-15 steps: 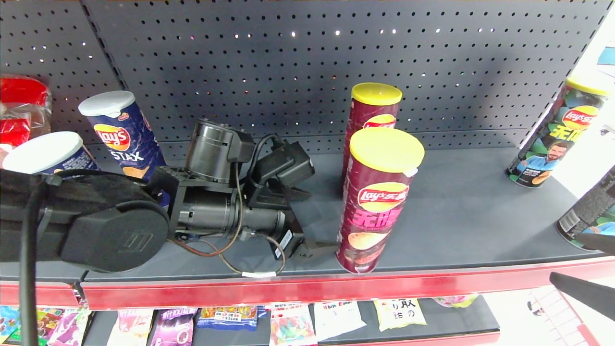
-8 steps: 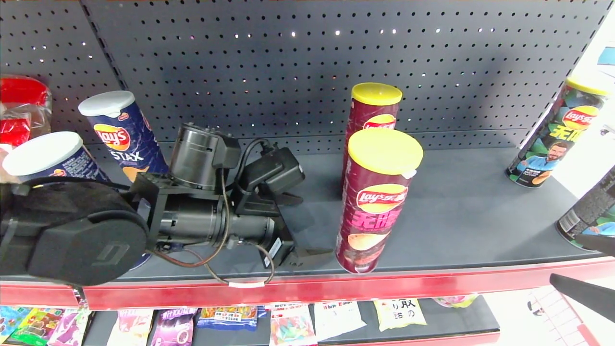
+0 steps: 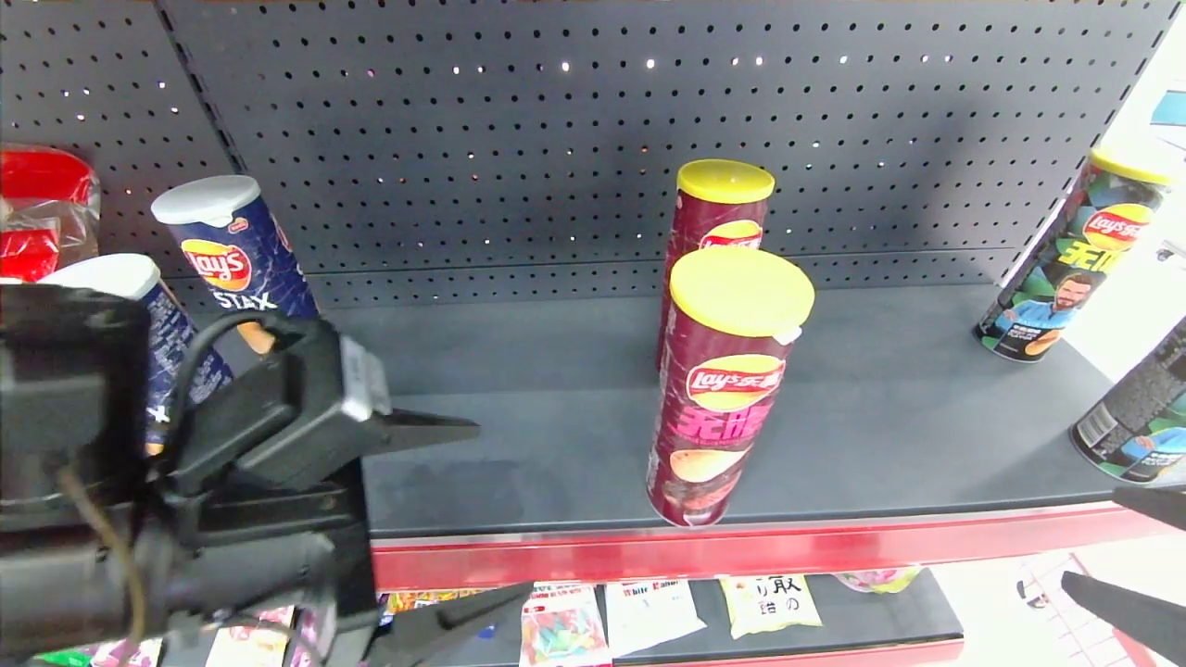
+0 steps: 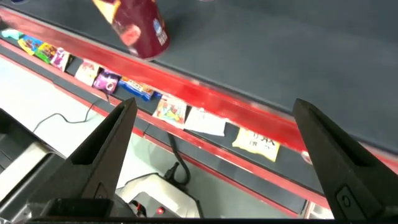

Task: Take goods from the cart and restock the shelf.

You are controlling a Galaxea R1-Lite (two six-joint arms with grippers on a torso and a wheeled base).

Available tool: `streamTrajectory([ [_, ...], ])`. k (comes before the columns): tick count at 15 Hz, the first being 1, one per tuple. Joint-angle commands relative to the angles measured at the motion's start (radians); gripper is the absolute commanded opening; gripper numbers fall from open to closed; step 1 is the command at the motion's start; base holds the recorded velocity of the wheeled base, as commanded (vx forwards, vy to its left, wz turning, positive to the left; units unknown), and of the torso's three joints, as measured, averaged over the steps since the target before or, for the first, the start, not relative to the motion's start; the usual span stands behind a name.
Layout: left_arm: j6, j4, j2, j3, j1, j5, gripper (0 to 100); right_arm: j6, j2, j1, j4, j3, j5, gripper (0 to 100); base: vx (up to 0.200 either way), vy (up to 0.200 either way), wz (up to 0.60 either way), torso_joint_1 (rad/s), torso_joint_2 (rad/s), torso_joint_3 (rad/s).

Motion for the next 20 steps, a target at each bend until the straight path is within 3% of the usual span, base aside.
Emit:
streamTrajectory([
  [1, -0.056, 0.118, -0.438, 0.197, 0.039, 0.124, 100, 0.000, -0.093, -0.001, 0.001, 0.076, -0.058, 100, 0.000, 0.000, 0.00, 0.000, 0.00, 0.000],
  [2, -0.129, 0.251, -0.597, 0.219, 0.079, 0.172, 100, 0.000, -0.151, -0.001, 0.004, 0.111, -0.124, 100, 0.000, 0.000, 0.00, 0.000, 0.00, 0.000],
  [3, -0.169, 0.352, -0.704, 0.210, 0.114, 0.201, 100, -0.002, -0.194, -0.001, 0.007, 0.126, -0.140, 100, 0.000, 0.000, 0.00, 0.000, 0.00, 0.000],
  [6, -0.269, 0.527, -0.896, 0.193, 0.231, 0.239, 100, 0.000, -0.324, -0.001, 0.048, 0.200, -0.161, 100, 0.000, 0.000, 0.00, 0.000, 0.00, 0.000],
  [8, -0.297, 0.622, -0.988, 0.193, 0.305, 0.239, 100, 0.000, -0.410, -0.001, 0.082, 0.240, -0.189, 100, 0.000, 0.000, 0.00, 0.000, 0.00, 0.000],
  [11, -0.300, 0.733, -1.073, 0.196, 0.324, 0.242, 100, 0.000, -0.490, -0.002, 0.142, 0.249, -0.230, 100, 0.000, 0.000, 0.00, 0.000, 0.00, 0.000],
  [13, -0.324, 0.739, -1.082, 0.205, 0.358, 0.276, 100, 0.000, -0.525, -0.004, 0.182, 0.249, -0.244, 100, 0.000, 0.000, 0.00, 0.000, 0.00, 0.000],
  [14, -0.382, 0.739, -1.082, 0.217, 0.417, 0.304, 100, 0.000, -0.553, -0.019, 0.220, 0.254, -0.285, 100, 0.000, 0.000, 0.00, 0.000, 0.00, 0.000],
  [15, -0.419, 0.742, -1.083, 0.219, 0.452, 0.316, 100, 0.001, -0.570, -0.033, 0.235, 0.258, -0.301, 100, 0.000, 0.000, 0.00, 0.000, 0.00, 0.000],
  [16, -0.435, 0.748, -1.086, 0.222, 0.490, 0.330, 100, 0.001, -0.587, -0.045, 0.243, 0.264, -0.305, 100, 0.000, 0.000, 0.00, 0.000, 0.00, 0.000],
  [17, -0.435, 0.782, -1.102, 0.237, 0.555, 0.343, 100, 0.001, -0.597, -0.088, 0.251, 0.272, -0.313, 100, 0.000, 0.000, 0.00, 0.000, 0.00, 0.000],
  [20, -0.435, 0.782, -1.145, 0.283, 0.601, 0.370, 100, 0.003, -0.579, -0.217, 0.252, 0.275, -0.315, 100, 0.000, 0.000, 0.00, 0.000, 0.00, 0.000],
])
